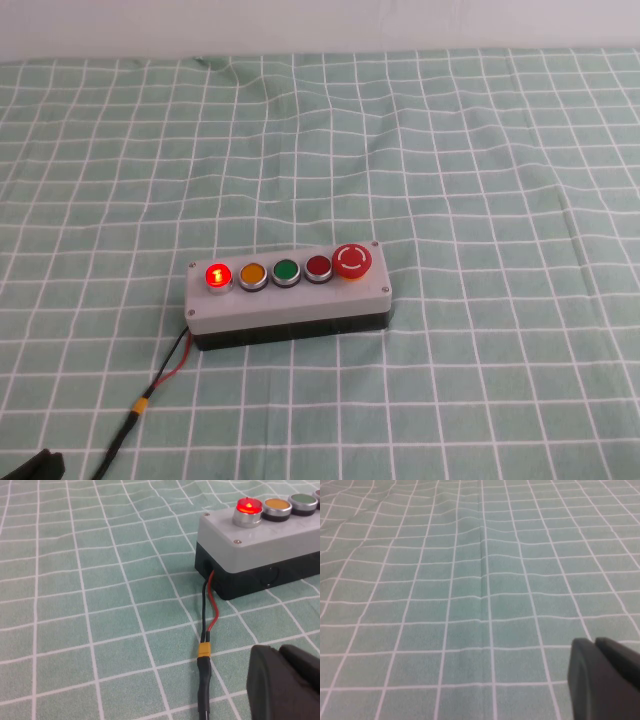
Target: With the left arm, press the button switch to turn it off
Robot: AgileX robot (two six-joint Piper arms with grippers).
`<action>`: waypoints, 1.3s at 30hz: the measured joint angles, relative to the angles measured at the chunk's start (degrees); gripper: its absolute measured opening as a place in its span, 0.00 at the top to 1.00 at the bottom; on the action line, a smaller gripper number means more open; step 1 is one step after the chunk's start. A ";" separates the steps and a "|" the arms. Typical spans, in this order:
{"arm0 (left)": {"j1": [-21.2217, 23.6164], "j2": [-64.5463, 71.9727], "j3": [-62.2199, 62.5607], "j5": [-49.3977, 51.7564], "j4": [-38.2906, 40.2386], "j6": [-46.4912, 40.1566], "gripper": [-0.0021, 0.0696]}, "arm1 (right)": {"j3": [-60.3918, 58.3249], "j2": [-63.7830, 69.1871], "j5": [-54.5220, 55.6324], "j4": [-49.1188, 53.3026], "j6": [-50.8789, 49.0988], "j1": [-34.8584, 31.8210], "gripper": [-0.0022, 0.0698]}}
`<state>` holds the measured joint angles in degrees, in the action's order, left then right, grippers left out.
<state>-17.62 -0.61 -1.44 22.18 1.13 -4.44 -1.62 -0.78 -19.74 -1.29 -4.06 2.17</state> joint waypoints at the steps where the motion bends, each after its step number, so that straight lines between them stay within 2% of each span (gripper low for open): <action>1: 0.00 0.00 0.00 0.00 0.00 0.00 0.97 | 0.00 0.00 0.00 0.00 0.00 0.00 0.99; 29: 0.00 0.00 0.00 -1.10 0.00 0.00 0.97 | 0.00 0.00 0.00 0.00 0.00 0.00 0.99; 33: 0.00 0.00 0.00 -5.54 0.00 0.00 0.97 | 0.00 0.00 0.00 0.00 0.00 0.00 0.99; 39: 0.00 0.00 0.00 -19.57 0.00 0.00 0.97 | 0.00 0.00 0.00 0.00 0.00 0.00 0.99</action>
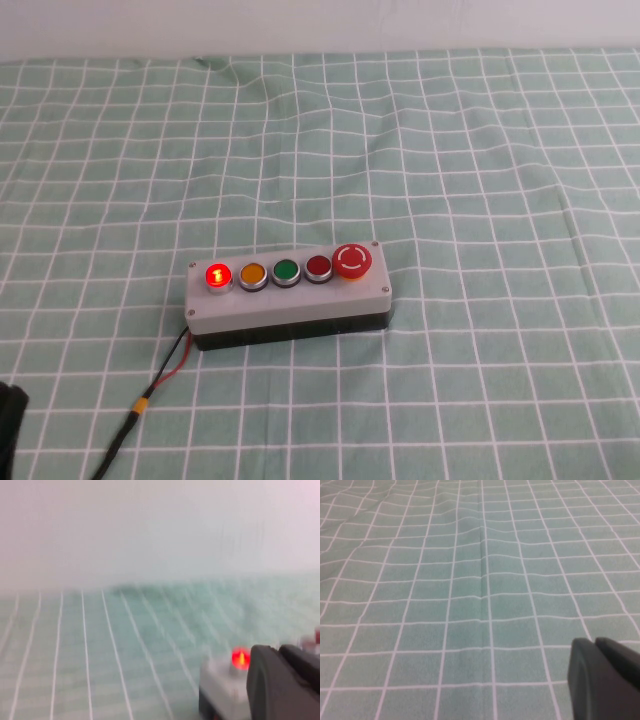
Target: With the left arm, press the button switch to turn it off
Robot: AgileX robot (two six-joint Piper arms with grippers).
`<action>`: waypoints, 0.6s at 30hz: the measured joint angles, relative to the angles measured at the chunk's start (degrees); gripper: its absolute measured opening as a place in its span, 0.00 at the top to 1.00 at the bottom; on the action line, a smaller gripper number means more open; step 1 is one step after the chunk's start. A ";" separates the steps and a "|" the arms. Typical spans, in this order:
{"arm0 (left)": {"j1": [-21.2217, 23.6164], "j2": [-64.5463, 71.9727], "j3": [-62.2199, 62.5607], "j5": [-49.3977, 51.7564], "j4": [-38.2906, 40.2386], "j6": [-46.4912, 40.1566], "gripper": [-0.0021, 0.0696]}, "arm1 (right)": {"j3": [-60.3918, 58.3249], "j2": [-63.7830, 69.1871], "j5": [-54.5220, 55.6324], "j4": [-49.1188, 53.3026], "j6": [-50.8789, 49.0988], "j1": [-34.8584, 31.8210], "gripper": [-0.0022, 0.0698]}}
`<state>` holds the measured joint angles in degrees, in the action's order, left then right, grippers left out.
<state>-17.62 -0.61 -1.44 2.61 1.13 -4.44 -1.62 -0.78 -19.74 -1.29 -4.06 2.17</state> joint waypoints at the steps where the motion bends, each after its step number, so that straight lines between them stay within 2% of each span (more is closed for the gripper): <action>1: 0.00 0.00 0.00 -2.61 0.00 0.00 0.97 | 0.00 0.00 0.00 0.00 0.00 0.00 0.99; 6: 0.00 0.00 0.00 -7.86 0.00 0.00 0.97 | 0.00 0.00 0.00 0.00 0.00 0.00 0.99; 18: 0.00 0.00 0.00 -8.19 0.00 0.00 0.97 | 0.00 0.00 0.00 0.00 0.00 0.00 0.99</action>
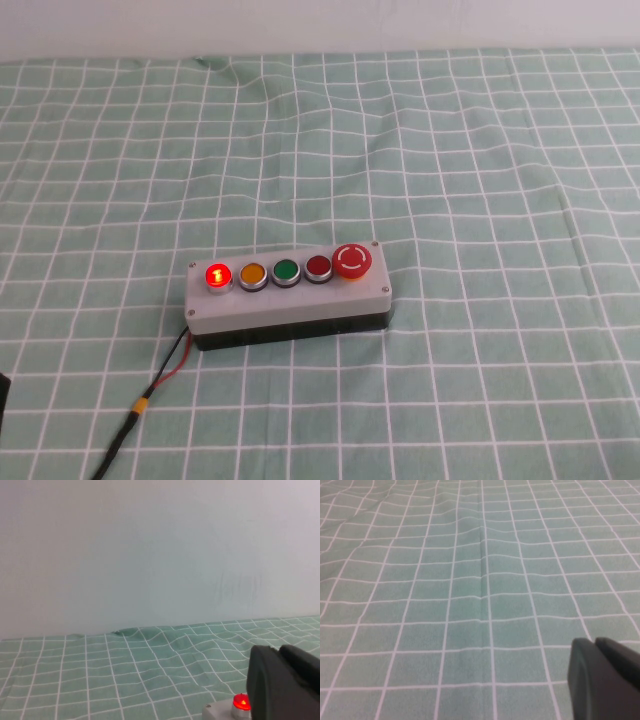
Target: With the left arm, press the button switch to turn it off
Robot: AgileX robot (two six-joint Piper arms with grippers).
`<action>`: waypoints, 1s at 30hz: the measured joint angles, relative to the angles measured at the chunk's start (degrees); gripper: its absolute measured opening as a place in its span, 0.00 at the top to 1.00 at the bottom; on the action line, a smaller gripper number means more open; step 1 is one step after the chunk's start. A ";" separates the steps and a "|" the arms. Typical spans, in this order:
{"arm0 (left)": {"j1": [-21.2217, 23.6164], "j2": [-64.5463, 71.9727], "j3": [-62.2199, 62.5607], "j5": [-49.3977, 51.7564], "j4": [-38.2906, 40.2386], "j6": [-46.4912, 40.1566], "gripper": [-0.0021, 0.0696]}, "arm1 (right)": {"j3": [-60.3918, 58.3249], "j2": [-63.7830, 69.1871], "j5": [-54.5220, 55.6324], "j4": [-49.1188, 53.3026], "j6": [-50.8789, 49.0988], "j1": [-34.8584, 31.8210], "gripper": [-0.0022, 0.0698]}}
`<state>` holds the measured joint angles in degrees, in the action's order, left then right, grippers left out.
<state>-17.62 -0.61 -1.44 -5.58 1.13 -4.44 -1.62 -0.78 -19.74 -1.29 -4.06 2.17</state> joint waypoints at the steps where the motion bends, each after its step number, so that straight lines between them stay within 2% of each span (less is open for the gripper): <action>1: 0.00 0.00 0.00 0.00 0.00 0.00 0.97 | 0.00 0.00 0.00 0.00 0.00 0.00 0.99; 9: 0.00 0.00 0.00 -3.37 0.00 0.00 0.97 | 0.00 0.00 0.00 0.00 0.00 0.00 0.99; 16: 0.00 0.00 0.00 -25.13 0.21 2.99 0.97 | 0.00 0.00 0.00 0.00 0.00 0.00 0.99; 18: 0.00 -0.09 0.87 -27.12 0.21 3.84 0.97 | 0.00 0.00 0.00 0.00 0.00 0.00 0.99; 23: 0.00 -0.09 9.47 -21.42 0.21 4.44 0.97 | 0.00 0.00 0.00 0.00 0.00 0.00 0.99; 30: 0.00 3.11 24.40 -4.05 0.21 4.44 0.97 | 0.00 0.00 0.00 0.00 0.00 0.00 0.99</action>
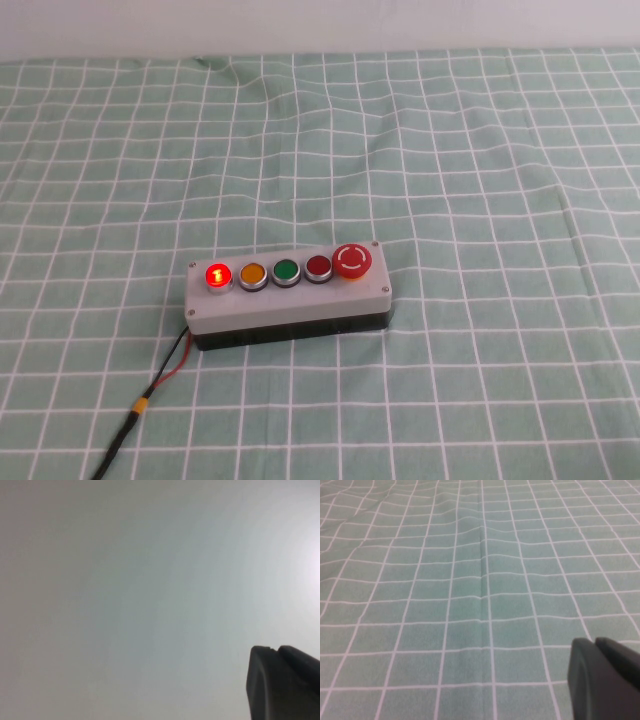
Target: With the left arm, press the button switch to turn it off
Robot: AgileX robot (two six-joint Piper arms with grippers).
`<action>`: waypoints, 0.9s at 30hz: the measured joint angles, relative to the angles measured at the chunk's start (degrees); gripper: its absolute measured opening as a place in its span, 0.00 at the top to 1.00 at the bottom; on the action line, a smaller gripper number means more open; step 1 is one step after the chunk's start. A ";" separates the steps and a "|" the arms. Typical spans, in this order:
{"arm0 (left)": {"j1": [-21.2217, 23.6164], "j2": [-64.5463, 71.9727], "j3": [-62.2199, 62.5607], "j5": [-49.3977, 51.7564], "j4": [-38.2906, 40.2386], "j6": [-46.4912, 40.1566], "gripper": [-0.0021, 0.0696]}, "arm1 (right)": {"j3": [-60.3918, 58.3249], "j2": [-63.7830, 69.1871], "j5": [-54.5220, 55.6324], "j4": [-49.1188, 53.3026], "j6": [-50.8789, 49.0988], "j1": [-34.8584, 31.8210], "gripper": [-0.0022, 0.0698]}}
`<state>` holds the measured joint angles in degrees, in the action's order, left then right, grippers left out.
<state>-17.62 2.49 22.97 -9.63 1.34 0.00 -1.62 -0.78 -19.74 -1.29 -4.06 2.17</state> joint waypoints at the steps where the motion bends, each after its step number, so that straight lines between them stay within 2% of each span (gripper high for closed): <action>1: 0.00 1.49 2.18 3.59 0.00 0.00 0.97 | 0.00 0.00 0.00 0.00 0.00 0.00 0.99; 8: 0.00 13.86 13.50 25.58 0.00 0.00 0.97 | 0.00 0.00 0.00 0.00 0.00 0.00 0.99; 21: 0.00 23.35 14.95 32.59 2.17 0.43 0.97 | 0.00 0.00 0.00 0.00 0.00 0.00 0.99; 27: 0.00 33.07 19.77 43.07 2.17 0.00 0.97 | 0.00 0.00 0.00 0.00 0.00 0.00 0.99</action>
<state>-17.62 35.56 42.74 33.44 3.51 0.00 -1.62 -0.78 -19.74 -1.29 -4.06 2.17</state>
